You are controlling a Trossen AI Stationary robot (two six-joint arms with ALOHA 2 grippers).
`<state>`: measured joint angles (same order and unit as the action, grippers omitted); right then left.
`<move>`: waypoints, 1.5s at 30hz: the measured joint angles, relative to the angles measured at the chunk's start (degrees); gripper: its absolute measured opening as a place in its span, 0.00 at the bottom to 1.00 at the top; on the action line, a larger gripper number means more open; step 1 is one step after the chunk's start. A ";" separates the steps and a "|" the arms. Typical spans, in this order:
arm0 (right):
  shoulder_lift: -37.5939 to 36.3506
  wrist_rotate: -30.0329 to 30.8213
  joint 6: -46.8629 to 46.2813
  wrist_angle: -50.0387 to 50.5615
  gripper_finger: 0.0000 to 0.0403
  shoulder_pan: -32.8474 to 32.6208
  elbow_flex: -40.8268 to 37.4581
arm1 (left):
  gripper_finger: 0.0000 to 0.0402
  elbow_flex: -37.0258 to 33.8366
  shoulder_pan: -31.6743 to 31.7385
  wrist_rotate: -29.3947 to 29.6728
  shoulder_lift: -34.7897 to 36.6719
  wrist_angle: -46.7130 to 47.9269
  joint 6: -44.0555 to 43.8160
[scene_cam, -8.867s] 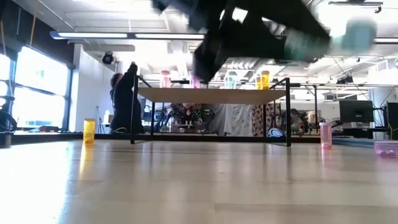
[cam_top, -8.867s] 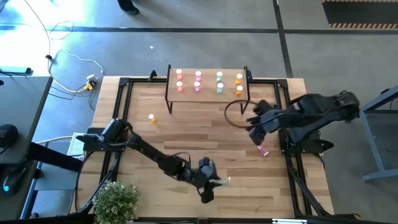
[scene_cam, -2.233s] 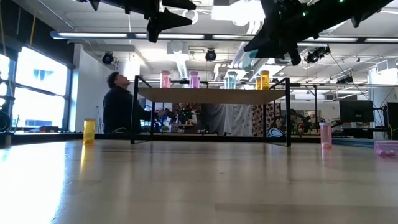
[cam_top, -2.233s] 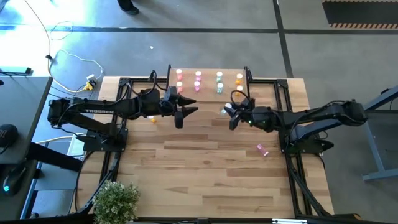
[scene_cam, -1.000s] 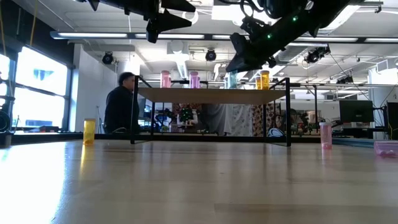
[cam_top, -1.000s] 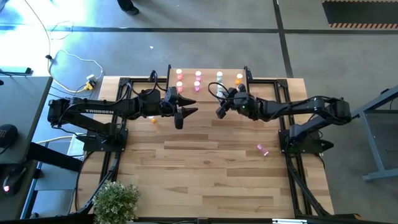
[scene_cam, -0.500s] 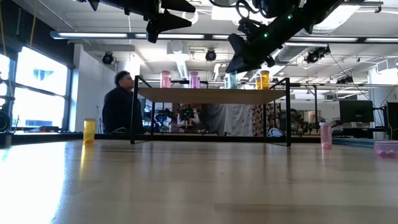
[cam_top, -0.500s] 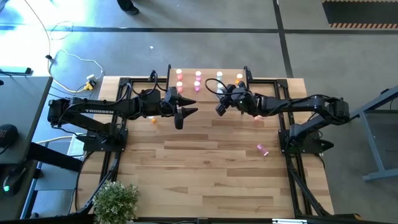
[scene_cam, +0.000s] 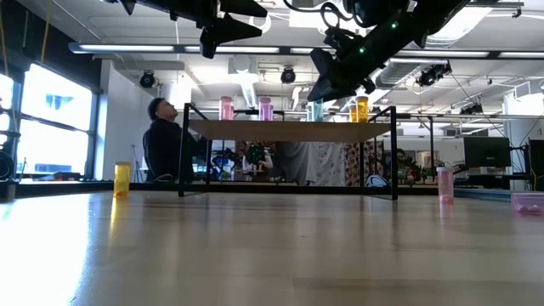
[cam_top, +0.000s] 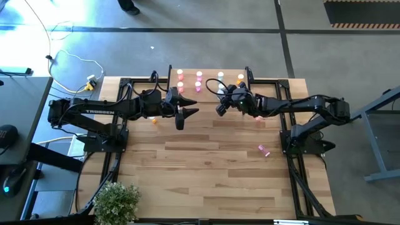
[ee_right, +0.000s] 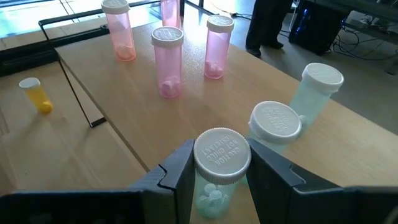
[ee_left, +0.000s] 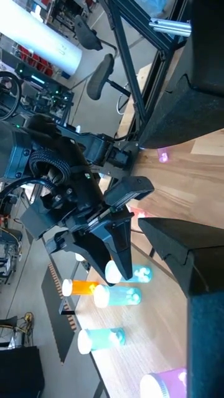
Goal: Pick and place medicine bottles onto shelf by color
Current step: Put the blue pill bottle aligned with the other blue pill bottles on the shelf
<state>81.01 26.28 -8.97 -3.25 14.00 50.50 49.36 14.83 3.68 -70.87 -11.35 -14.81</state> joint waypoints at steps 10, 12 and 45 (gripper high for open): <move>0.13 0.61 -0.04 0.74 0.36 -0.07 -0.07 | 0.45 0.00 0.00 0.00 -0.01 0.00 0.00; 0.11 1.02 -0.04 0.75 0.39 -0.07 -0.07 | 0.45 0.00 0.00 0.00 -0.02 0.00 0.00; 0.04 3.04 -1.48 7.92 0.43 -0.16 3.76 | 0.45 0.00 0.00 0.00 -0.02 0.00 -0.02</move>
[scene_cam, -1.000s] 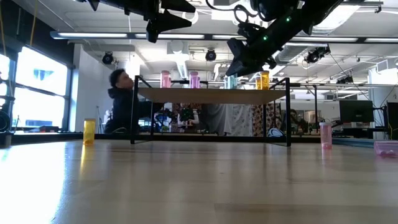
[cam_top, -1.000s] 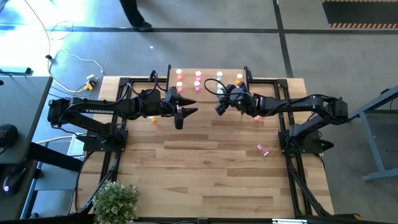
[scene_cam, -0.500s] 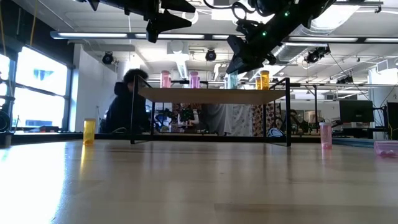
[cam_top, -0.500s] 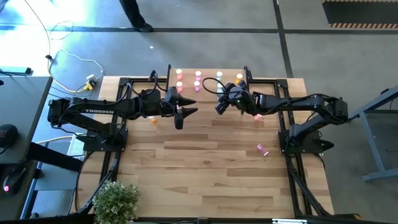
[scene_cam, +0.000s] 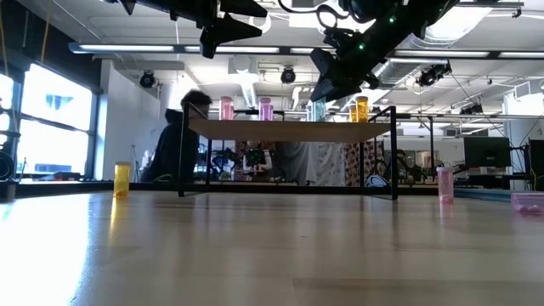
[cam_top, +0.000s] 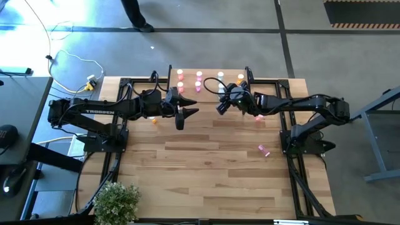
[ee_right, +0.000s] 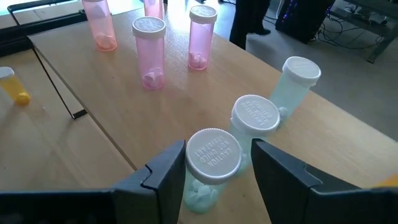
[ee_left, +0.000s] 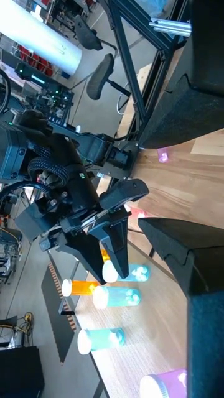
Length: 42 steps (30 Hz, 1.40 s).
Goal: Pick and place medicine bottles onto shelf by color
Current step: Put the blue pill bottle aligned with the other blue pill bottles on the shelf, then put the orange pill bottle aligned with the other orange pill bottles on the shelf
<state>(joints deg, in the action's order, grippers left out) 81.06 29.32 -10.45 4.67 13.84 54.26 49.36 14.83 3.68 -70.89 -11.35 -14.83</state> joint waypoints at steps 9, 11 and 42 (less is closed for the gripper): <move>-0.02 -0.61 0.00 -0.32 0.43 -0.02 0.00 | 0.45 0.00 0.01 0.00 0.00 -0.01 0.00; -0.03 -0.63 0.00 -0.67 0.43 -0.02 0.00 | 0.45 0.00 0.00 0.00 0.00 0.00 0.00; -9.81 -0.92 0.39 -2.14 0.43 -0.77 0.04 | 0.45 -0.02 0.20 2.55 3.90 19.51 0.03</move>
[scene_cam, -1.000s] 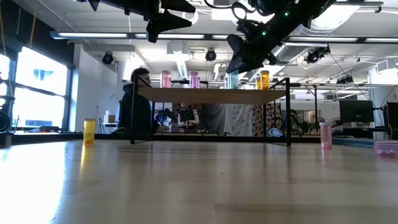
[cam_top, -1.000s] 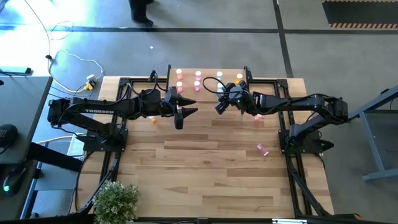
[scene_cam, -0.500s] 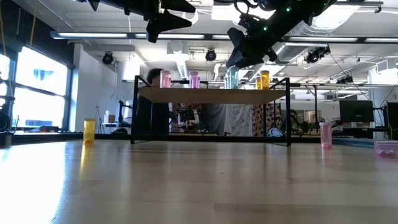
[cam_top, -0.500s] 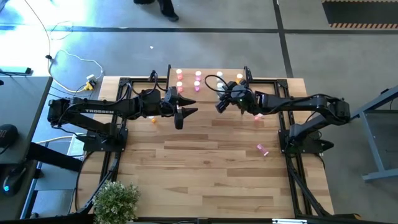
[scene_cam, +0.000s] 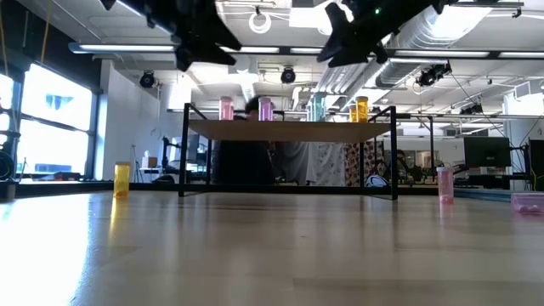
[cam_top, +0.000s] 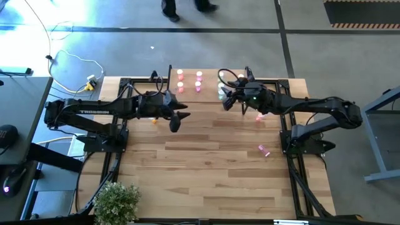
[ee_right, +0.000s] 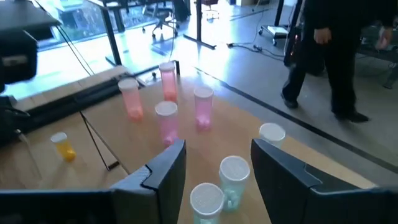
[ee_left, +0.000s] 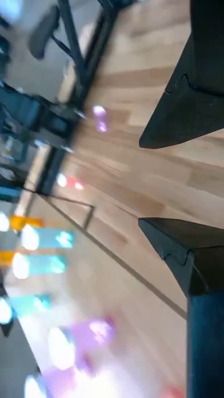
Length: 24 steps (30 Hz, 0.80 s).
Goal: Pick and place medicine bottles onto shelf by color
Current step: Put the orange pill bottle aligned with the other orange pill bottles on the shelf
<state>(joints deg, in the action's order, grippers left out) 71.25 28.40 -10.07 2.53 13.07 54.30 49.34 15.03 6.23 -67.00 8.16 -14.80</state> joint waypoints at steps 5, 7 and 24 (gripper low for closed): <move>-3.70 -0.02 0.11 1.22 0.43 0.01 0.00 | 0.45 0.00 -0.01 0.98 4.46 9.25 -1.50; -4.89 -0.04 1.26 1.11 0.43 0.01 0.00 | 0.45 0.00 -0.02 1.06 6.40 12.54 -2.27; -11.25 -4.61 8.02 3.30 0.43 0.05 -0.02 | 0.45 -13.46 -12.98 24.29 18.19 21.06 -24.54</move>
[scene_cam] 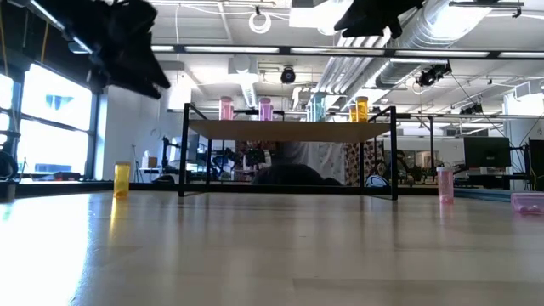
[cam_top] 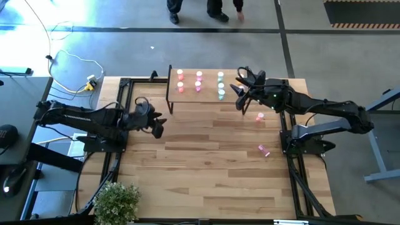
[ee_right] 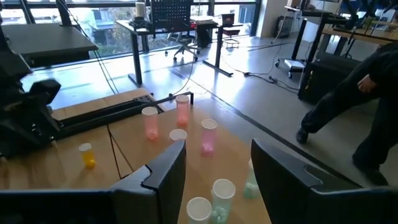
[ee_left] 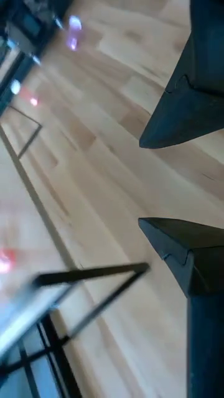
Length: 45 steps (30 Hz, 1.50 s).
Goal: Pick and place medicine bottles onto shelf by color
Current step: Put the orange pill bottle aligned with the other orange pill bottles on the shelf
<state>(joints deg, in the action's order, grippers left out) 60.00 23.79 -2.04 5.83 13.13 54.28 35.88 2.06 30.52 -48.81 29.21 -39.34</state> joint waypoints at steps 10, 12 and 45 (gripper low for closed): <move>-0.76 0.02 0.01 0.05 0.43 0.00 0.00 | 0.45 -7.98 -6.46 6.03 -1.69 0.60 -17.06; -0.76 0.03 0.73 0.42 0.43 0.01 0.00 | 0.45 -8.39 -7.58 7.64 -3.25 0.57 -21.35; -0.74 1.20 11.13 -0.60 0.43 13.24 0.00 | 0.45 -8.06 -22.01 17.58 -22.32 8.84 -55.43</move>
<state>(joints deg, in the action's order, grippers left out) 59.27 24.99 9.09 5.23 26.37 54.28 27.81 -19.95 48.10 -71.13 38.05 -94.77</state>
